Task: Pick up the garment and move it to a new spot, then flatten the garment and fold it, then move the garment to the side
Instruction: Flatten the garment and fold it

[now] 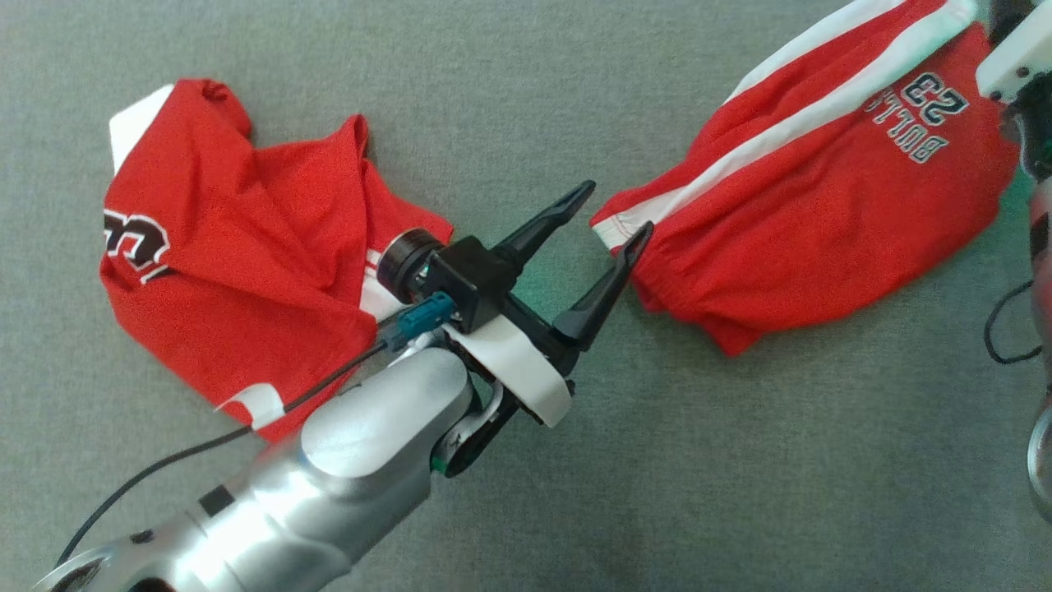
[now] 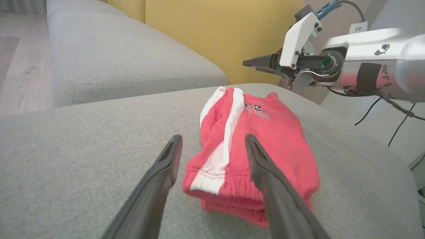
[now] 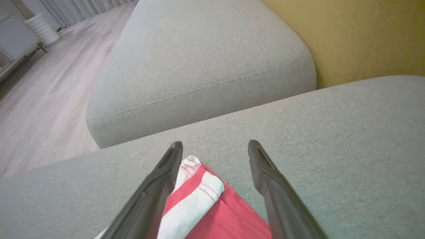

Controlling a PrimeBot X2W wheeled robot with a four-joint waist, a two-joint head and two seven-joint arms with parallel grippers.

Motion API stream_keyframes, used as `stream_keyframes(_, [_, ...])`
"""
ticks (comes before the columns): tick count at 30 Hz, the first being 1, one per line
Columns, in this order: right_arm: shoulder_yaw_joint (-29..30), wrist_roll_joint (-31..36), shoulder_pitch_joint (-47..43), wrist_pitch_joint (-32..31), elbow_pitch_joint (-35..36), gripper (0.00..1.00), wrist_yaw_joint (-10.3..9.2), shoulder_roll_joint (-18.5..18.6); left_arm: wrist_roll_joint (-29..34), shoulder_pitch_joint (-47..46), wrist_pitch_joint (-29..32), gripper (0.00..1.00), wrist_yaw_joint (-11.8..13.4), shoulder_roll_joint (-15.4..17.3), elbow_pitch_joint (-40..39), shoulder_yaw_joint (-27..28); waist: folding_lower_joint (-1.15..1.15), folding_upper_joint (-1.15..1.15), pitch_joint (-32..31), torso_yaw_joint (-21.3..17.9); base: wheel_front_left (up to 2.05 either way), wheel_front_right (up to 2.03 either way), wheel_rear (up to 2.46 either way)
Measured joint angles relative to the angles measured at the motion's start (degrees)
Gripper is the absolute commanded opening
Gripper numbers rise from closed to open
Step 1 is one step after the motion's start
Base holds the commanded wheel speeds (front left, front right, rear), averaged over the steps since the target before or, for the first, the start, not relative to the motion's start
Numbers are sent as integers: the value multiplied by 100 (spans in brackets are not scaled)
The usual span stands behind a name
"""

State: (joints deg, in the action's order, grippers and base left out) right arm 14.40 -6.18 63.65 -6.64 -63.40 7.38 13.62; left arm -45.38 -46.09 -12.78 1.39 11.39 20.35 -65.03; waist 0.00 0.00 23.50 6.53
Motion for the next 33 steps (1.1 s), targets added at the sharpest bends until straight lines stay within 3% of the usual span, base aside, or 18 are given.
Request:
stream_keyframes(5, [-76, -450, 39, 426, 44, 100, 0, -10, -113, 81, -70, 100, 73, 49, -2, 171, 0, 0, -299, -101, 0, 0, 0])
stream_keyframes(10, [-531, -1088, -177, 870, 556, 100, 0, -19, -216, 393, -149, 100, 275, 186, -56, 582, -1, 0, -687, -197, 0, 0, 0])
stream_keyframes(14, [-1045, -1583, -905, 1122, 1166, 100, 0, 11, -237, 631, -159, 100, 436, 378, -221, 1043, -1, 0, -1003, -278, 0, 0, 0])
stream_keyframes(20, [-1975, -1962, -2255, 1480, 2410, 100, 0, 122, -7, 1312, -167, 100, 656, 455, -698, 2159, -2, 0, -1412, -413, 0, 0, 0])
stream_keyframes(25, [-2148, -2028, -3356, 1630, 3143, 100, 0, 104, 475, 2152, -167, 100, 682, 417, -918, 2856, -2, 0, -1697, -545, 0, 0, 0])
stream_keyframes(29, [-2143, -2094, -4235, 1691, 3598, 100, 0, -105, 832, 2806, -167, 100, 683, 140, -1028, 3482, -2, 0, -1852, -673, 0, 0, 0])
stream_keyframes(33, [-1991, -1875, -4951, 1817, 3977, 100, 0, -268, 1274, 3361, -167, 100, 504, -113, -1037, 3836, -1, 0, -1923, -771, 0, 0, 0])
